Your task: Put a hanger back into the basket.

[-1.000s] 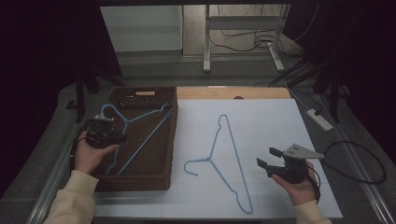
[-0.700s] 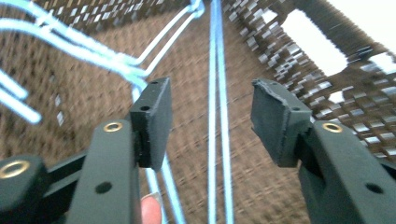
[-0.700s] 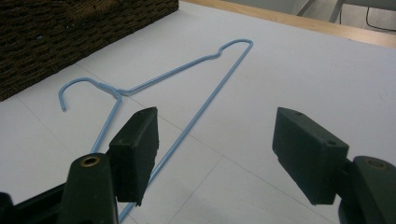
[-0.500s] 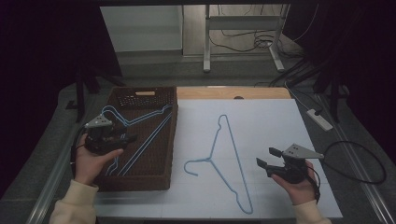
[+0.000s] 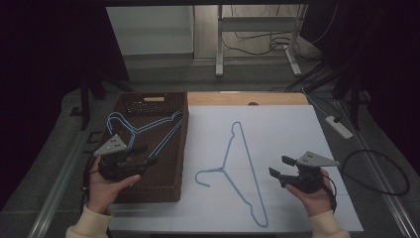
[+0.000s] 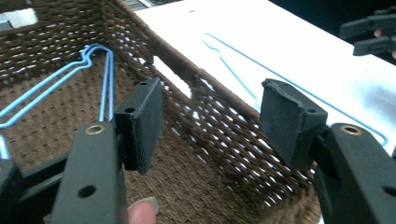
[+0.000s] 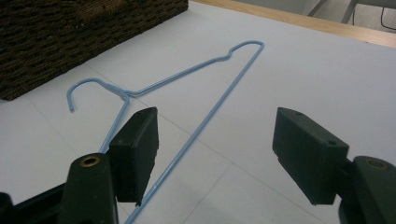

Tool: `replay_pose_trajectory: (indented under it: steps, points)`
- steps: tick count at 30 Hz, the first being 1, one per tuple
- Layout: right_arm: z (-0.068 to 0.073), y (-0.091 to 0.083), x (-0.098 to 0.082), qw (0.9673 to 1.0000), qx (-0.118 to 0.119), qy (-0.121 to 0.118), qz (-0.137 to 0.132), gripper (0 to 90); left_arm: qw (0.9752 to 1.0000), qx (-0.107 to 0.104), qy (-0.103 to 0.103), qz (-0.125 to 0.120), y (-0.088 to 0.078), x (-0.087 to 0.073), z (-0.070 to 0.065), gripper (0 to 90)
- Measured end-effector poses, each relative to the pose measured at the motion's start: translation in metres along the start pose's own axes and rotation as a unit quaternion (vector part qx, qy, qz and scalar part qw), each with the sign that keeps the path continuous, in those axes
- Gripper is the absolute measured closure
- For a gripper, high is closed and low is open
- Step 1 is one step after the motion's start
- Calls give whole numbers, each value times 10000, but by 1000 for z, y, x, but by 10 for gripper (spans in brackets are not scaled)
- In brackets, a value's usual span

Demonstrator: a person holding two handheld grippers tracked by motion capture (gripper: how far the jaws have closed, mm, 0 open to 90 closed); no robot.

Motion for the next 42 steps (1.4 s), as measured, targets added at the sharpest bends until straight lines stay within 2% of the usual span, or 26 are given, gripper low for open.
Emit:
replay_pose_trajectory:
  steps: [2,7,17,27,32,37,39,41,42]
  points:
    - [1,2,1,10000,43,-21,5,322,10000,-24,35,-9,0,-5,-8,391]
    - [1,5,1,9999,107,-55,62,323,10000,-27,65,-5,0,-11,-13,387]
    - [0,7,0,9998,137,-71,95,323,10000,21,45,-4,4,-13,-12,378]
    - [1,16,3,9996,125,-122,208,322,10000,4,32,71,7,-17,-13,374]
    - [-4,36,16,9989,78,-178,416,325,10000,-13,38,75,7,-16,-13,372]
    - [-9,54,29,9977,97,-237,622,371,10000,-67,-3,68,7,-17,-13,371]
    - [-13,75,38,9961,168,-188,842,446,9999,-97,41,101,9,-18,-16,370]
    - [-14,81,39,9954,210,-166,925,465,9999,-112,53,105,9,-18,-16,369]
    - [-15,89,41,9941,252,-163,1046,490,9998,-120,65,116,10,-18,-17,369]
Point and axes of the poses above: each handheld gripper's, and its own axes: y roughly forward along the jaws, x roughly out of its top, z roughly to its left, the point moved 3 cm from there along y, roughly forward along the jaws, and after that the axes turned 4 degrees about x, right-handed, at the moved point
